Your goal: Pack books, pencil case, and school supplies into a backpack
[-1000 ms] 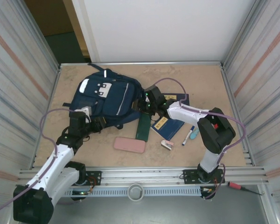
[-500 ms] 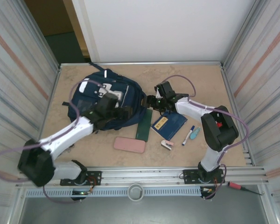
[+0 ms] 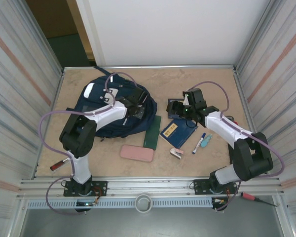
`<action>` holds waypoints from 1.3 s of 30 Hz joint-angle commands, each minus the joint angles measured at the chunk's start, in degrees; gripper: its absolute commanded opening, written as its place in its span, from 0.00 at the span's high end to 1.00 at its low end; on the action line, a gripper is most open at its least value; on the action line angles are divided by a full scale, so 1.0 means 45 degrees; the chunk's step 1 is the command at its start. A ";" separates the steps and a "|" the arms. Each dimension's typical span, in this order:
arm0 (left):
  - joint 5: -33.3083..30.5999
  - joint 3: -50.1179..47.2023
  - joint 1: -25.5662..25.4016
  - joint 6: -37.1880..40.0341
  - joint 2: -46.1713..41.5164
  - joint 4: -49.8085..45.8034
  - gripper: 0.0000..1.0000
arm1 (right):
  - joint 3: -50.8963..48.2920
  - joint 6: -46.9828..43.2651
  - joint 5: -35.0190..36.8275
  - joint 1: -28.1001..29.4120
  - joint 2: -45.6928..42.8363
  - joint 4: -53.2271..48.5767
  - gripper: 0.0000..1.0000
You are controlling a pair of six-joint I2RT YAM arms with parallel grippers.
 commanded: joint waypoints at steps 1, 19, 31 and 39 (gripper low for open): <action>0.0936 -0.0423 0.0440 0.0518 -0.0810 0.0921 0.92 | 0.0011 -0.1406 0.1457 -0.0006 -0.0954 -0.1731 0.25; 1.4456 -0.3475 0.6539 -0.4602 -0.5565 0.9426 1.00 | 0.0122 -0.1420 0.1720 0.0175 -0.1147 -0.1941 0.20; 1.6712 -0.0935 0.6927 -0.2860 -0.4266 0.6876 1.00 | 0.2894 -0.0507 -0.0144 0.1634 0.3191 0.0225 0.23; 1.5516 0.0865 0.7022 -0.1743 -0.2562 0.4903 1.00 | 0.5252 0.0994 -0.2091 0.3273 0.6190 0.1755 0.58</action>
